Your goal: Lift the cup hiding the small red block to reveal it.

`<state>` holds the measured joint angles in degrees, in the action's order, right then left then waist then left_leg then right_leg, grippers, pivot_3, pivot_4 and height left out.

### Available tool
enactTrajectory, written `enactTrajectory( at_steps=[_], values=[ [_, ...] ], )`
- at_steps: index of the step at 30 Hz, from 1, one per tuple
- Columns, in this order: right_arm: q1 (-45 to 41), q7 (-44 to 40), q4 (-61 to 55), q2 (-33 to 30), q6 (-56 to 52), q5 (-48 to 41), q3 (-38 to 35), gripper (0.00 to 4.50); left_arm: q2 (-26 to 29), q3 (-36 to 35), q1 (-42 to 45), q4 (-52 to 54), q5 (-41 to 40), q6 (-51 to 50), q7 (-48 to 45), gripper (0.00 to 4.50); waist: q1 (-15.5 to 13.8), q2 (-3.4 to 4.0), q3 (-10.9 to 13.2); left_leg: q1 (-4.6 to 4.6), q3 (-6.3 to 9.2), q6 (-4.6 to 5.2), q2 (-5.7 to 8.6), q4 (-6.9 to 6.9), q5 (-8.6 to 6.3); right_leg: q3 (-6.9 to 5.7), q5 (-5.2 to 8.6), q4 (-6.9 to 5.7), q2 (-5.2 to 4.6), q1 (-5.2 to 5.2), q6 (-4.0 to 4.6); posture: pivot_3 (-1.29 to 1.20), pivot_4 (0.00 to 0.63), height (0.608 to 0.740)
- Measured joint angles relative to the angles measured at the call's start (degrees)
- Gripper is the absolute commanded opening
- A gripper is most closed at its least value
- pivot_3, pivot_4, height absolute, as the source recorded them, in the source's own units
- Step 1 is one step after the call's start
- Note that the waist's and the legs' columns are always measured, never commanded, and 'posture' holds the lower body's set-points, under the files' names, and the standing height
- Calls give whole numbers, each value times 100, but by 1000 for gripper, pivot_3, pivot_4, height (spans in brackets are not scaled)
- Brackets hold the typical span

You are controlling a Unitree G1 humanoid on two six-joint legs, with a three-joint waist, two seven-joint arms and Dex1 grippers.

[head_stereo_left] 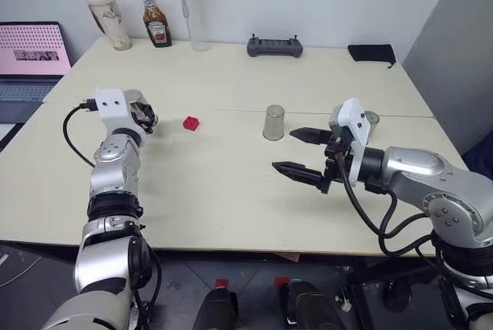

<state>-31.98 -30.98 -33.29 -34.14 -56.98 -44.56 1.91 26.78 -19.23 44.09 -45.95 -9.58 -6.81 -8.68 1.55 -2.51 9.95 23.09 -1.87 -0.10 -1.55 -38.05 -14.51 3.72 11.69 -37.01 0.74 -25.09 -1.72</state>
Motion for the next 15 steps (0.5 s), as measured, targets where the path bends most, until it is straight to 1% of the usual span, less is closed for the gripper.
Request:
enactTrajectory(
  at_steps=[3, 5, 6, 10, 11, 13, 15],
  values=[
    [-23, -3, 5, 0, -27, -1, -1, 4500, -3, 29, 78, -542, -3, 319, -157, 2715, 0, -1, 0, 5, 2, 0, -1, 2, 0, -3, -2, 1, -1, -4, 5, 0, 150, 740],
    [-24, -3, 30, 5, -60, -2, -1, 4500, 4, 40, 215, -823, 13, 473, -205, 3416, -7, 0, 0, 5, 2, 0, -1, 3, 0, -9, -2, 0, 0, -2, 6, 0, 150, 740],
    [-24, -3, 36, 6, -76, -2, -1, 4500, 5, 50, 239, -897, 23, 537, -209, 3502, -5, 0, 0, 4, 3, 0, -3, 3, 0, -8, -2, 0, 0, -3, 6, 0, 150, 740],
    [-25, -3, 80, 41, -88, 0, -1, 4500, 11, 91, 299, -1283, 51, 662, -237, 4344, 10, -1, 0, 2, 1, 0, -4, 2, 0, -6, -2, -2, 0, -3, 5, 0, 150, 740],
    [-25, -3, 84, 44, -88, 2, 0, 4500, 17, 91, 284, -1288, 47, 662, -280, 4470, 14, -1, 0, 4, 1, 0, -5, 2, 0, -6, -2, -2, 0, -6, 5, 0, 150, 740],
    [-25, -3, 85, 67, -87, 4, 1, 4500, 54, 91, 254, -1200, 41, 639, -352, 4470, 22, -1, 0, 4, 1, 0, -6, 3, 0, -6, -3, -3, 1, -6, 6, 0, 150, 740],
    [-23, -8, 89, 94, -82, 13, 12, 4500, 154, 94, 31, -750, 34, 508, -434, 4470, 40, -1, 0, 3, -1, 0, -9, 8, 0, -1, -7, -2, 0, -9, 14, 0, 150, 740]
  ],
)
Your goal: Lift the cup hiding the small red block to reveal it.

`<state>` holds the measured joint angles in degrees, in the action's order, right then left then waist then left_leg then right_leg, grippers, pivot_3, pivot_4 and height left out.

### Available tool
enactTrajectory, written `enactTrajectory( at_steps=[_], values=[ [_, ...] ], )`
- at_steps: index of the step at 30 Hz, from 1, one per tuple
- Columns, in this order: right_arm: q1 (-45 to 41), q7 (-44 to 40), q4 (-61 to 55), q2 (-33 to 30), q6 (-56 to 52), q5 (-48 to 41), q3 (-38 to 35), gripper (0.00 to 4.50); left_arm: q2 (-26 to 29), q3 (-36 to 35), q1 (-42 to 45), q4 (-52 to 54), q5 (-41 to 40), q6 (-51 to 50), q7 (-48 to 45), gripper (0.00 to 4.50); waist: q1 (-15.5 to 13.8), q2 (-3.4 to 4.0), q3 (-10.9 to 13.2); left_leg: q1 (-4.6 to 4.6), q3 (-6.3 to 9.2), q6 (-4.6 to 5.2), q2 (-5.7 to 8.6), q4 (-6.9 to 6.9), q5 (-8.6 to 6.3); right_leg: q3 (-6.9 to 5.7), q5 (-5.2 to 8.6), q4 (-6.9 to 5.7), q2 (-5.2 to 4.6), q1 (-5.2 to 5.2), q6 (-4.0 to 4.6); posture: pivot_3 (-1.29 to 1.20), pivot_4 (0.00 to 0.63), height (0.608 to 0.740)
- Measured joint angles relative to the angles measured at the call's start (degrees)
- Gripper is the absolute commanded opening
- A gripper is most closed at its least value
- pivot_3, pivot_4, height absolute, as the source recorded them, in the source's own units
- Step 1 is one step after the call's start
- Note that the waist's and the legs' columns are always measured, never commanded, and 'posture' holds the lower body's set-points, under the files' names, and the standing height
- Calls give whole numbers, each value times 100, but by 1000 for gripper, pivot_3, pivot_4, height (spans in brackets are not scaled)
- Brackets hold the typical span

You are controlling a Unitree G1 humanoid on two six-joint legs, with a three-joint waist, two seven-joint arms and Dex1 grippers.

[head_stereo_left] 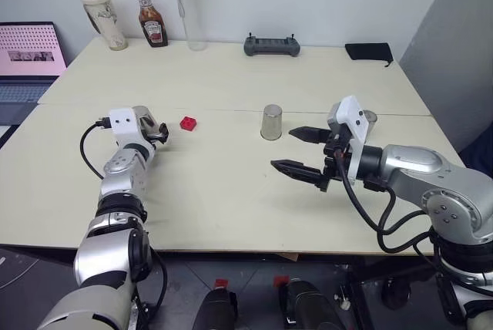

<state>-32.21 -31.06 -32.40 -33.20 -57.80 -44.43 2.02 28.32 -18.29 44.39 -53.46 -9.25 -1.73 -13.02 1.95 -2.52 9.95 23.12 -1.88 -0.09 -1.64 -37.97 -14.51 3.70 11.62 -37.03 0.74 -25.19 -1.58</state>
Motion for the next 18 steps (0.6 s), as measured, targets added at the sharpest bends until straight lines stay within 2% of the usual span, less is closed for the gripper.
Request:
enactTrajectory(
  at_steps=[4, 6, 9, 11, 13, 18],
  values=[
    [11, -28, 11, 23, 23, 40, 39, 4500, 126, -9, -606, 969, -90, -573, -36, 4470, 5, 0, 0, -2, 2, 0, -5, 1, 0, 2, -3, -2, -8, 0, 6, 0, 150, 740],
    [27, -81, 19, 36, 62, 41, 75, 4500, 268, 53, -1167, 1896, -172, -1326, -218, 4470, 11, 0, 0, -1, 1, -1, -5, 0, 0, 3, -1, -3, -8, -2, 4, 0, 150, 740],
    [114, -201, 24, -87, 86, 35, 59, 4500, 1031, 263, -2281, 3770, -569, -2955, -984, 4470, 101, -7, 1, 0, -1, -2, -9, 3, -1, 5, 2, -4, -11, -7, 9, 0, 150, 740],
    [112, -274, 74, -98, 93, 29, 29, 4500, 1515, 235, -2596, 4708, -889, -3812, -1409, 4470, 70, -7, 1, -1, 11, -2, -9, 0, 0, -7, 15, -5, -13, -3, -2, 0, 150, 740],
    [100, -307, 106, -117, 102, 27, 2, 4500, 1924, 136, -2843, 5503, -1263, -4354, -1841, 4470, 47, -3, 3, -13, 2, -2, -7, 0, 0, -6, 36, -7, -18, 4, 31, 0, 150, 740],
    [95, -364, 151, -92, 107, 26, -44, 4500, 2278, -85, -2870, 6318, -1827, -4888, -2357, 4470, 30, -2, 4, -17, -8, -2, -6, -2, 1, -4, 36, -5, -21, 6, 31, 0, 150, 740]
  ],
)
